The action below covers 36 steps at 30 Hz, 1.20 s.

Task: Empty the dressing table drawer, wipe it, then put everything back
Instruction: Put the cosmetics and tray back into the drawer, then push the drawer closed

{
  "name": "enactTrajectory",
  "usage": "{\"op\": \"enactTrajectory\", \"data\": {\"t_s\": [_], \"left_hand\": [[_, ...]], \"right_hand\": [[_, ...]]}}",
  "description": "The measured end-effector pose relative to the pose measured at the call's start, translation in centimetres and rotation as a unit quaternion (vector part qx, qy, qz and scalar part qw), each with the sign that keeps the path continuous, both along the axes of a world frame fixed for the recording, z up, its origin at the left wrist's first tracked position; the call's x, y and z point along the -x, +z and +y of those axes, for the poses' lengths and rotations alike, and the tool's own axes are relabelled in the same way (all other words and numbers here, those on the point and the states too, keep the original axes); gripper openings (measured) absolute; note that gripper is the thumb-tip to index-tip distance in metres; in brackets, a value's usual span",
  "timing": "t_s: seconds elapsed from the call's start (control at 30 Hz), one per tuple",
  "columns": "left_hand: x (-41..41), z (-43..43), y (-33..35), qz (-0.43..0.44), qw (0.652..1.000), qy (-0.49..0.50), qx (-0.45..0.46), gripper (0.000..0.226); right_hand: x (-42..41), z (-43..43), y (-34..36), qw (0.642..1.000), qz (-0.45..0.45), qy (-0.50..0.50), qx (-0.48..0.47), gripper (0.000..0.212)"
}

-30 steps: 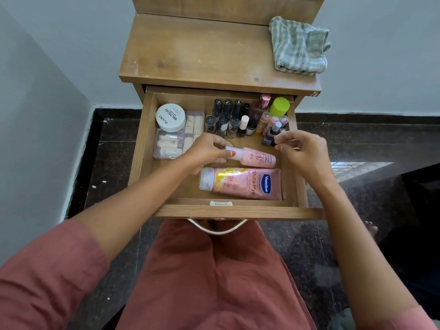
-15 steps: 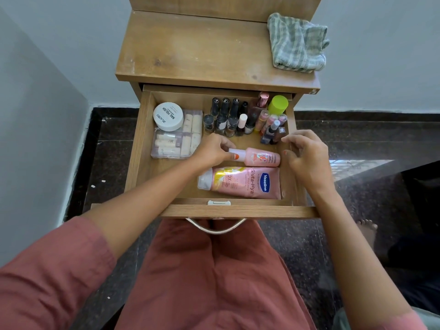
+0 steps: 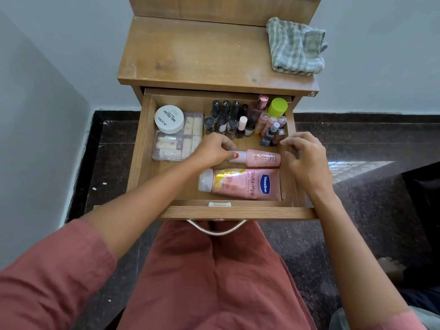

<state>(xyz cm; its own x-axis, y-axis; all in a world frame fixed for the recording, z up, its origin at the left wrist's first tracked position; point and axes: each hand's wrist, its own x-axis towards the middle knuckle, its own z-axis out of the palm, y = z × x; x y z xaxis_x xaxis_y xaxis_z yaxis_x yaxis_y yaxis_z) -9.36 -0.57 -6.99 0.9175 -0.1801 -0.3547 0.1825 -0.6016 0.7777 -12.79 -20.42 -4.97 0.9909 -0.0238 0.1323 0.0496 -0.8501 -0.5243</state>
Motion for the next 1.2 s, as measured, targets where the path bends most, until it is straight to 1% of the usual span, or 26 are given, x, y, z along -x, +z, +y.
{"op": "enactTrajectory", "data": {"t_s": [0.27,0.37,0.53,0.67,0.77,0.9,1.07,1.13,1.2], "left_hand": [[0.5,0.7,0.6,-0.002,1.000,-0.008,0.004,0.024],[1.0,1.0,1.3,-0.013,1.000,0.006,0.013,0.023],[3.0,1.6,3.5,-0.045,0.997,0.046,0.044,0.021],[6.3,2.1,5.9,-0.072,0.986,0.096,0.112,0.015],[9.1,2.1,6.8,-0.055,0.978,0.128,0.158,0.015],[12.1,2.2,6.9,-0.038,0.972,0.149,0.180,0.014],[15.4,2.5,6.8,-0.017,0.950,0.179,0.255,0.015],[16.8,2.5,6.5,-0.001,0.944,0.187,0.271,0.015],[17.9,2.7,5.8,0.019,0.939,0.207,0.274,0.015]], "right_hand": [[0.0,0.1,0.0,1.000,0.006,0.001,0.011,0.023],[0.3,0.1,0.3,1.000,0.007,0.003,-0.004,0.023],[2.5,1.4,1.5,0.997,-0.008,0.012,-0.074,0.021],[5.0,3.1,2.5,0.988,-0.028,0.027,-0.153,0.016],[6.8,4.4,2.9,0.982,-0.016,0.042,-0.186,0.019],[9.2,5.8,3.2,0.972,0.008,0.046,-0.232,0.022],[12.4,7.1,2.9,0.961,0.026,0.055,-0.269,0.021],[13.7,7.6,2.3,0.956,0.046,0.035,-0.289,0.021],[14.7,7.8,1.8,0.945,0.088,-0.009,-0.315,0.020]]}}
